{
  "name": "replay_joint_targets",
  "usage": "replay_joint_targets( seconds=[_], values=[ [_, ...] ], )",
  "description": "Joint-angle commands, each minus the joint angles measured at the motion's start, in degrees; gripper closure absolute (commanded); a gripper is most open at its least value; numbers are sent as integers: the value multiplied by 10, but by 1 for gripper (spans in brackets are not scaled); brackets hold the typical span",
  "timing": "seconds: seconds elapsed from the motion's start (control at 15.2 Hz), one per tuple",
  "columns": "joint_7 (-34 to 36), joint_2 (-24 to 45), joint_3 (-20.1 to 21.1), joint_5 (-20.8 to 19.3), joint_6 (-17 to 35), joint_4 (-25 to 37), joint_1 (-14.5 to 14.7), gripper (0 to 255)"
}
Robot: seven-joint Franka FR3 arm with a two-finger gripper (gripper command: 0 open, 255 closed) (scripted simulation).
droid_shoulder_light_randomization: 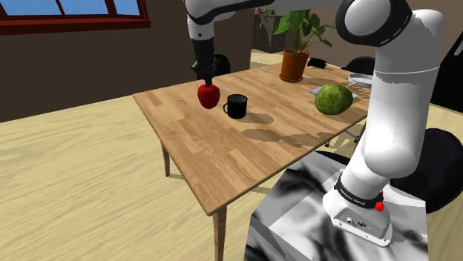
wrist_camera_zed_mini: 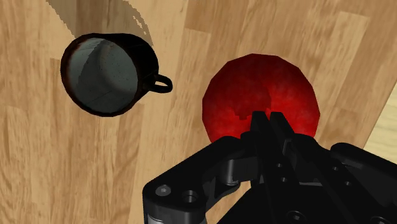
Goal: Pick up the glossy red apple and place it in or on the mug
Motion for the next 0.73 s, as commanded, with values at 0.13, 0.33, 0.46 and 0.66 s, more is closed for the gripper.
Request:
replay_joint_targets(
  seconds=[0.13, 0.33, 0.46, 0.66],
  values=[
    [-1, 4, 0, 0, -33, 37, 1, 255],
    [-2, 8, 0, 0, -58, 65, 2, 255],
    [-2, 11, 1, -1, -75, 86, 2, 255],
    [-14, 10, -3, 0, -93, 103, -5, 255]
  ],
)
